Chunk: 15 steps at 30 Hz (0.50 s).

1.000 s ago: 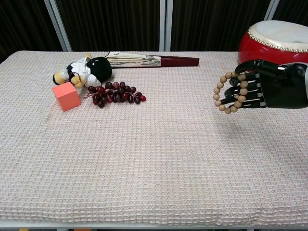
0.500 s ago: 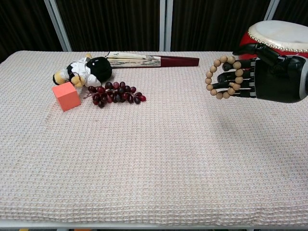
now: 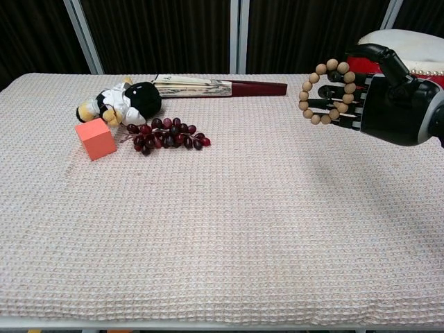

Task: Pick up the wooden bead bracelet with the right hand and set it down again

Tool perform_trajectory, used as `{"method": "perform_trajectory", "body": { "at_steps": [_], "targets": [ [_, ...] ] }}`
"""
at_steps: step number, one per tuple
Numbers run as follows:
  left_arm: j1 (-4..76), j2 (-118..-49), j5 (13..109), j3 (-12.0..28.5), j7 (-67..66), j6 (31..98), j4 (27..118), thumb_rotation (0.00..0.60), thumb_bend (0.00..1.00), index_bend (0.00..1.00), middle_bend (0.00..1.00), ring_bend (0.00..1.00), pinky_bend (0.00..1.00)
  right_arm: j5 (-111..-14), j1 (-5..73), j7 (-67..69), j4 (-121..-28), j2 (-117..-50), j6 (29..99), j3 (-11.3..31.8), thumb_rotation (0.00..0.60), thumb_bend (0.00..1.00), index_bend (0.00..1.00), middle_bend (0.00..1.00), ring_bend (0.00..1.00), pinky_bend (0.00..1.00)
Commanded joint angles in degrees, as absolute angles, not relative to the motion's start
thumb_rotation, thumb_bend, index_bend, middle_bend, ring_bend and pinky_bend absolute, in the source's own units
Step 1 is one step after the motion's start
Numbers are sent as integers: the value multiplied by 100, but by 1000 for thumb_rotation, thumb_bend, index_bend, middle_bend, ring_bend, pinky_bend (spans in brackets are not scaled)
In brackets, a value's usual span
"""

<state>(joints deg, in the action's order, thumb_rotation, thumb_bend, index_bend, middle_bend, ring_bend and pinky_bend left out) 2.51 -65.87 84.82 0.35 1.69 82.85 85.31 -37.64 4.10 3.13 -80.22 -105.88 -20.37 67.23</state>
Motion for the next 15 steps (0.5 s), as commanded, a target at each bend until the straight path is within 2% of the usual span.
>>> {"method": "perform_trajectory", "body": {
  "at_steps": [1, 5, 15],
  "targets": [
    [258, -6586, 8475, 40, 155, 8280, 8538, 600, 0, 194, 155, 51, 100, -3718, 404, 199, -7964, -10622, -2057, 6754, 253, 502, 649, 632, 273, 0],
    [261, -6596, 8465, 47, 167, 8281, 8522, 600, 0, 194, 155, 51, 100, -3648, 395, 87, -7947, -10624, -2060, 6787, 253, 524, 649, 632, 273, 0],
    [287, -6632, 8445, 55, 200, 8245, 8461, 600, 0, 194, 155, 51, 100, -3588, 405, -104, -7954, -10625, -1964, 6790, 255, 663, 652, 622, 273, 0]
  ]
}}
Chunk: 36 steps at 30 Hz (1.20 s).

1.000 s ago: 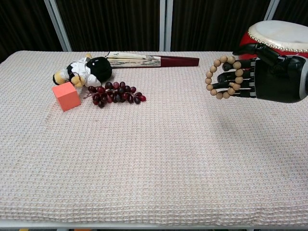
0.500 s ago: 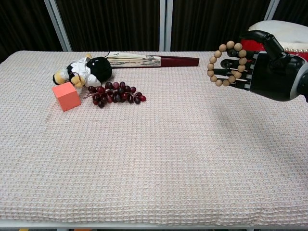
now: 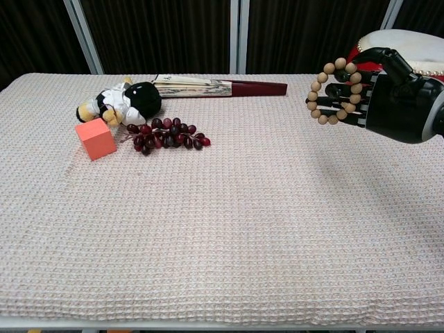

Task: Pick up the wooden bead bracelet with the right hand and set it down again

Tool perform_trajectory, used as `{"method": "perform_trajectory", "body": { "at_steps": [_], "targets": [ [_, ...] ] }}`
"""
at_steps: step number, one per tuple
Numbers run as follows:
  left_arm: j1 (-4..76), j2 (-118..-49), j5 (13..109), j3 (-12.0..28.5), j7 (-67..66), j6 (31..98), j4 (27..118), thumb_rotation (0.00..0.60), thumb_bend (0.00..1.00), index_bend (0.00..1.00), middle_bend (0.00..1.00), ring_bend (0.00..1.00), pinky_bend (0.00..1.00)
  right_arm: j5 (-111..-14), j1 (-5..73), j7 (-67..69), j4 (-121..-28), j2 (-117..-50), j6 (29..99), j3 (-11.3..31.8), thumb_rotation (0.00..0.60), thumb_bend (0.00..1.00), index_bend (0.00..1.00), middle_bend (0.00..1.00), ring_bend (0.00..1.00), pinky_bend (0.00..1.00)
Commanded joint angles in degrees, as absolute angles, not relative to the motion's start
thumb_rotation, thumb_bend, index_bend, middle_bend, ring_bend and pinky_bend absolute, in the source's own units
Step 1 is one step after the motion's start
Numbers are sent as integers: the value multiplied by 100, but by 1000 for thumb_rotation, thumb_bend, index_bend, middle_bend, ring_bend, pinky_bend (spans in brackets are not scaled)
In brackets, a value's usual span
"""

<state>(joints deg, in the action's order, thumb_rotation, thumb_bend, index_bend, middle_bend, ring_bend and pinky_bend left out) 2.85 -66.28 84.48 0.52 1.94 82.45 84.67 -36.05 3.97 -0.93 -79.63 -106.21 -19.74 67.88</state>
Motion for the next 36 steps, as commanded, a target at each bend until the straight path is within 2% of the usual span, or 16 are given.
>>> {"method": "perform_trajectory", "body": {
  "at_steps": [1, 4, 6, 10, 15, 20, 24, 26, 31, 36],
  "targets": [
    [287, -6636, 8442, 57, 204, 8246, 8457, 600, 0, 194, 155, 51, 100, -3589, 411, -120, -7950, -10625, -1957, 6792, 255, 681, 651, 622, 273, 0],
    [287, -6643, 8430, 58, 202, 8241, 8440, 600, 0, 194, 155, 51, 100, -3570, 426, -167, -7934, -10625, -1977, 6817, 254, 797, 638, 623, 272, 0],
    [291, -6651, 8422, 59, 208, 8230, 8426, 600, 0, 194, 155, 51, 100, -3563, 432, -219, -7915, -10623, -2019, 6841, 254, 917, 617, 622, 266, 0],
    [298, -6667, 8421, 66, 228, 8232, 8399, 600, 0, 194, 155, 51, 100, -3528, 425, -334, -7875, -10622, -2170, 6904, 246, 1000, 549, 596, 233, 0],
    [309, -6679, 8427, 68, 237, 8228, 8381, 600, 0, 194, 155, 51, 100, -3470, 434, -552, -7794, -10622, -2415, 6997, 211, 1000, 442, 534, 171, 0],
    [302, -6687, 8419, 60, 254, 8227, 8363, 600, 0, 194, 155, 51, 100, -3420, 419, -764, -7723, -10636, -2500, 7046, 202, 1000, 409, 511, 150, 0],
    [301, -6698, 8418, 62, 275, 8232, 8333, 600, 0, 194, 155, 51, 100, -3405, 393, -944, -7666, -10633, -2564, 7084, 168, 1000, 368, 491, 134, 0],
    [315, -6696, 8415, 65, 258, 8213, 8342, 600, 0, 194, 155, 51, 100, -3370, 426, -992, -7631, -10624, -2574, 7134, 142, 963, 344, 483, 128, 0],
    [340, -6687, 8417, 73, 217, 8191, 8379, 600, 0, 194, 155, 51, 100, -3481, 476, -1154, -7653, -10533, -2361, 7141, 132, 742, 332, 480, 128, 0],
    [354, -6673, 8441, 72, 186, 8201, 8408, 600, 0, 194, 155, 51, 100, -3693, 330, -1419, -7816, -10435, -2069, 7136, 135, 723, 331, 479, 128, 0]
  ]
}}
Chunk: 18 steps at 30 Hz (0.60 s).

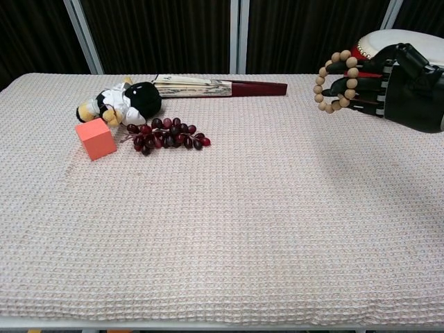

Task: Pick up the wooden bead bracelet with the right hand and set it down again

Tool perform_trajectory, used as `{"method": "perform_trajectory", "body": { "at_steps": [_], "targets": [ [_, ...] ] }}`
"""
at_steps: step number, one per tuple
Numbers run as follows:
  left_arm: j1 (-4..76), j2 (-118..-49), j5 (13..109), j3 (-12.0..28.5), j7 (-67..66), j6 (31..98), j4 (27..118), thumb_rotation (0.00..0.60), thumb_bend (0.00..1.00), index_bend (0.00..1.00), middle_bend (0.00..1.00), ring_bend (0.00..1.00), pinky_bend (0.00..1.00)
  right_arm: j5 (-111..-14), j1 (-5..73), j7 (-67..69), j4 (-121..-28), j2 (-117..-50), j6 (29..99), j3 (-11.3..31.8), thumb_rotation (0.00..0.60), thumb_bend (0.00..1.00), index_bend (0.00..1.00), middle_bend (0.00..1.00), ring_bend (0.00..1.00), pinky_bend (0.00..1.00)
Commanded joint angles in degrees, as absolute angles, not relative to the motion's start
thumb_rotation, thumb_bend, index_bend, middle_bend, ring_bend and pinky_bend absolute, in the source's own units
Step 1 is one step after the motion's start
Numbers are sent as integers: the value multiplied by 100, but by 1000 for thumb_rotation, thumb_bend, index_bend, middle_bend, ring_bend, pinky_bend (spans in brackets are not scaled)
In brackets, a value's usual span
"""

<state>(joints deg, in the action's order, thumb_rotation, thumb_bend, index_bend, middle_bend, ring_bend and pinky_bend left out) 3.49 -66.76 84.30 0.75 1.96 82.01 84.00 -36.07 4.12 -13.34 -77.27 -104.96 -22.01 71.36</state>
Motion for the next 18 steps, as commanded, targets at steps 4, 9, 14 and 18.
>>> {"method": "perform_trajectory", "body": {
  "at_steps": [4, 9, 14, 18],
  "targets": [
    [369, -6674, 8465, 70, 149, 8204, 8454, 600, 0, 194, 155, 51, 100, -3722, 251, -1419, -7862, -10367, -1998, 7123, 134, 718, 332, 479, 128, 0],
    [385, -6651, 8485, 62, 79, 8201, 8514, 600, 0, 194, 155, 51, 100, -4053, 207, -1773, -7905, -10291, -1833, 7062, 135, 675, 331, 474, 125, 0],
    [406, -6631, 8486, 73, 24, 8198, 8566, 600, 0, 194, 155, 51, 100, -4862, 236, -2518, -8085, -10097, -1428, 6789, 134, 507, 316, 432, 87, 0],
    [420, -6620, 8473, 71, -29, 8173, 8611, 600, 0, 194, 155, 51, 100, -5661, 362, -3126, -8254, -9944, -928, 6396, 132, 373, 287, 377, 51, 0]
  ]
}}
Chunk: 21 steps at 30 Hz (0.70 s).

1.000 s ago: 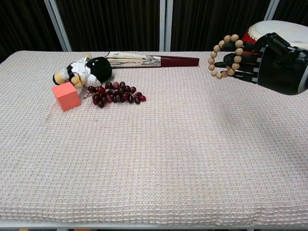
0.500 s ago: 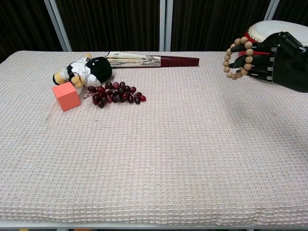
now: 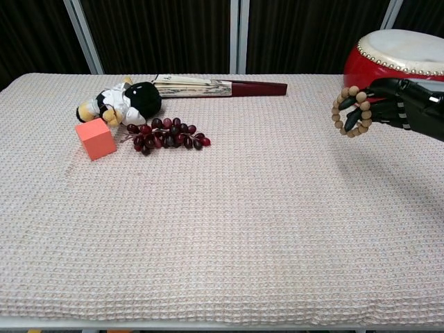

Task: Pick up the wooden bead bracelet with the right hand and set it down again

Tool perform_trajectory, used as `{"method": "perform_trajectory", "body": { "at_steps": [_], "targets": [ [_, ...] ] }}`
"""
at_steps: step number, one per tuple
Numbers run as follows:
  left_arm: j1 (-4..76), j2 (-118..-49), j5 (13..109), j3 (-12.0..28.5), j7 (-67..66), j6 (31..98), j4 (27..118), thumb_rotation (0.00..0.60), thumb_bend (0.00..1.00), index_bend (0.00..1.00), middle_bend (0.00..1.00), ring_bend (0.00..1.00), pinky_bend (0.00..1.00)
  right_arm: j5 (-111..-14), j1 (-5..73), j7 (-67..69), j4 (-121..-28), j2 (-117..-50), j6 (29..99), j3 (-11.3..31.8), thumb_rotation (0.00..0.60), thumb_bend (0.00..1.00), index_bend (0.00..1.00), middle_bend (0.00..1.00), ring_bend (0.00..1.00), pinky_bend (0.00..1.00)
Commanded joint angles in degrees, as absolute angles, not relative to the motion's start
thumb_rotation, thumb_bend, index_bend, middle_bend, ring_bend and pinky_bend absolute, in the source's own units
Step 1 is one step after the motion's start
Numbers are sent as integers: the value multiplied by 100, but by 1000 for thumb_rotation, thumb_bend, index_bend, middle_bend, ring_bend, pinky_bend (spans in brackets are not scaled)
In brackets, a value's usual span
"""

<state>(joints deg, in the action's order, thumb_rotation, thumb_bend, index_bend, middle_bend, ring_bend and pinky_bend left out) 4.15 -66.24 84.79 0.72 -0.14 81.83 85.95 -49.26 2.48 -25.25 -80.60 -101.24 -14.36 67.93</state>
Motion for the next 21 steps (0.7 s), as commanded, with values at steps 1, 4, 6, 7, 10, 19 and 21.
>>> {"method": "perform_trajectory", "body": {
  "at_steps": [1, 4, 6, 7, 10, 19, 21],
  "targets": [
    [422, -6618, 8469, 71, -36, 8170, 8619, 600, 0, 194, 155, 51, 100, -5800, 401, -3204, -8278, -9931, -814, 6304, 132, 368, 283, 371, 50, 0],
    [418, -6619, 8449, 69, -49, 8165, 8628, 600, 0, 194, 155, 51, 100, -6288, 545, -3438, -8316, -9864, -461, 5969, 132, 357, 266, 343, 39, 0],
    [412, -6618, 8436, 65, -49, 8164, 8626, 600, 0, 194, 155, 51, 100, -6775, 662, -3692, -8335, -9739, -145, 5666, 133, 339, 204, 296, 17, 0],
    [411, -6618, 8432, 65, -50, 8164, 8625, 600, 0, 194, 155, 51, 100, -6992, 705, -3795, -8356, -9680, 30, 5526, 134, 324, 142, 255, 7, 0],
    [410, -6613, 8416, 69, -49, 8163, 8624, 600, 0, 194, 155, 51, 100, -7702, 778, -4022, -8502, -9525, 759, 5098, 132, 293, 18, 143, 0, 0],
    [422, -6591, 8401, 82, -39, 8160, 8627, 600, 0, 194, 155, 51, 100, -9144, 728, -3201, -8881, -8741, 2863, 4149, 135, 275, 0, 78, 0, 0],
    [421, -6586, 8387, 85, -35, 8156, 8619, 600, 0, 195, 155, 51, 100, -9466, 650, -3262, -8868, -8504, 3407, 3905, 141, 276, 0, 85, 0, 0]
  ]
}}
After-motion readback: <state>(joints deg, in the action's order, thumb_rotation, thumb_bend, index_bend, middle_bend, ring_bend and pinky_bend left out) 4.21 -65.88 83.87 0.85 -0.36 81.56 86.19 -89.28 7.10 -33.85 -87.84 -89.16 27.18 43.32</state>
